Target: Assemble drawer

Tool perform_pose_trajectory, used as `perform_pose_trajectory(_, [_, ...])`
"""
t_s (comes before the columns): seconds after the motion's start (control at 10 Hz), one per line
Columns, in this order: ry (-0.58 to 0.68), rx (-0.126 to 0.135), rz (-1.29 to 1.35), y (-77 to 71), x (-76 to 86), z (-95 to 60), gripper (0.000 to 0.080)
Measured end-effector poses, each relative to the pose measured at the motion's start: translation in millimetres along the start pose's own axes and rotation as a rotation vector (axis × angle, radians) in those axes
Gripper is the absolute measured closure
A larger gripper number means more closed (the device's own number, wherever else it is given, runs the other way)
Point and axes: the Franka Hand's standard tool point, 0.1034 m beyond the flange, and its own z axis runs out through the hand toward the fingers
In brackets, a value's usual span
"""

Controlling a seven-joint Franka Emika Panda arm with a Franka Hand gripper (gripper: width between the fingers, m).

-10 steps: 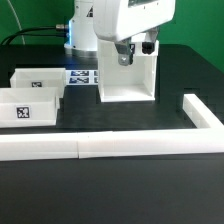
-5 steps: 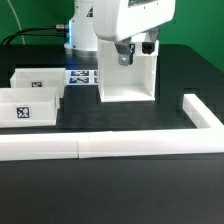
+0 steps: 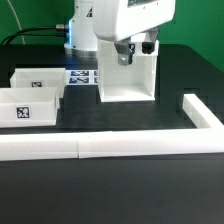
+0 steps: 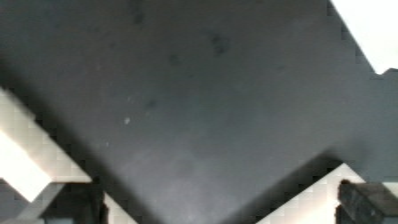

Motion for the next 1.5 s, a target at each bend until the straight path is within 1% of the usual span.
perform_pose_trajectory(0.1, [-0.005,-0.001,0.112,-12.1,-8.7,-6.4,0.0149])
perform_pose_trajectory(0.2, [-0.011,-0.002,0.217,-24.3,-11.2,-13.0,0.0149])
perform_pose_trajectory(0.3, [-0.028,-0.006,0.317,-38.2,-8.0,-20.2,0.0149])
perform_pose_trajectory(0.4, [-0.055,0.005,0.359,-48.7,-6.7,-24.8,0.0149])
perform_pose_trajectory(0.5, [-0.055,0.010,0.366,-52.1,-5.0,-26.6,0.0149])
perform_pose_trajectory(0.9, [-0.055,0.013,0.376,-52.2,-6.3,-25.5,0.0149])
perform_pose_trajectory(1.0, [-0.052,0.021,0.495,-56.8,-13.1,-26.7,0.0149])
perform_pose_trajectory(1.1, [-0.056,0.016,0.597,-66.5,-20.9,-28.2,0.0149])
perform_pose_trajectory(1.2, [-0.070,0.014,0.709,-83.3,-24.6,-27.1,0.0149])
perform_pose_trajectory(1.3, [-0.073,0.034,0.746,-92.4,-24.0,-25.7,0.0149])
perform_pose_trajectory(1.4, [-0.064,0.073,0.800,-101.0,-25.2,-25.0,0.0149])
perform_pose_trajectory(1.5, [-0.052,0.106,0.849,-110.1,-31.9,-22.7,0.0149])
